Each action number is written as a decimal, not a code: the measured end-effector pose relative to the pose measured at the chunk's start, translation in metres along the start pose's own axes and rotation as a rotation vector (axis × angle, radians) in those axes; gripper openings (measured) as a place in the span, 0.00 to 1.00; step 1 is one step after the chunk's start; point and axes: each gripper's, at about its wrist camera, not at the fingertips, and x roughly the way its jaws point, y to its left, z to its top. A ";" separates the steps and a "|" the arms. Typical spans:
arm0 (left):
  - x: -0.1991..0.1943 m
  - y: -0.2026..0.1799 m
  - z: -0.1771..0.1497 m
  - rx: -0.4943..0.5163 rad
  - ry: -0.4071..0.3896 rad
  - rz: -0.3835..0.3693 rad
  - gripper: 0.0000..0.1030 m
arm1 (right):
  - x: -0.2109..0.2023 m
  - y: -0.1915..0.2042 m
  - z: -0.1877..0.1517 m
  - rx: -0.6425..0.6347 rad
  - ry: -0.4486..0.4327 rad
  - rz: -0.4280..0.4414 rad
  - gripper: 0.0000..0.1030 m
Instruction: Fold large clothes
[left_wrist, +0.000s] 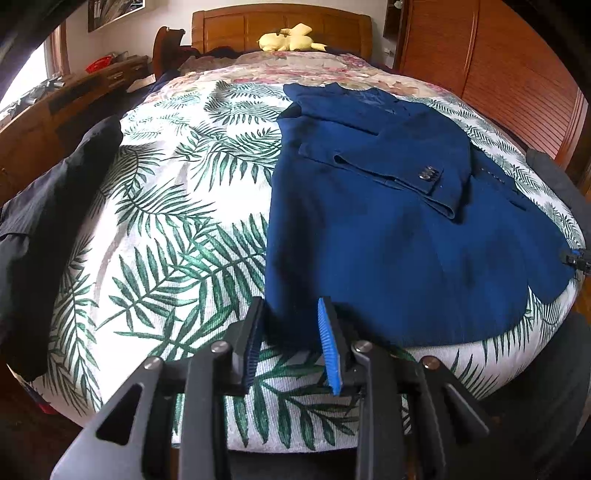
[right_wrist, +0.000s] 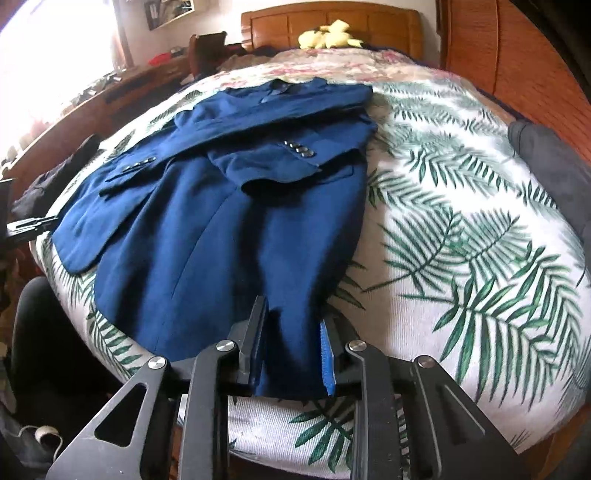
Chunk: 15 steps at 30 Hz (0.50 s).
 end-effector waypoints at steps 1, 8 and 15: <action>0.000 0.000 0.000 0.000 -0.001 0.001 0.26 | 0.001 -0.002 -0.001 0.011 0.007 0.009 0.23; -0.007 -0.002 0.001 0.006 -0.031 -0.027 0.06 | 0.006 -0.009 0.011 0.037 0.059 0.058 0.24; -0.054 -0.010 0.023 0.027 -0.162 -0.055 0.01 | -0.009 0.002 0.027 -0.001 -0.022 0.090 0.06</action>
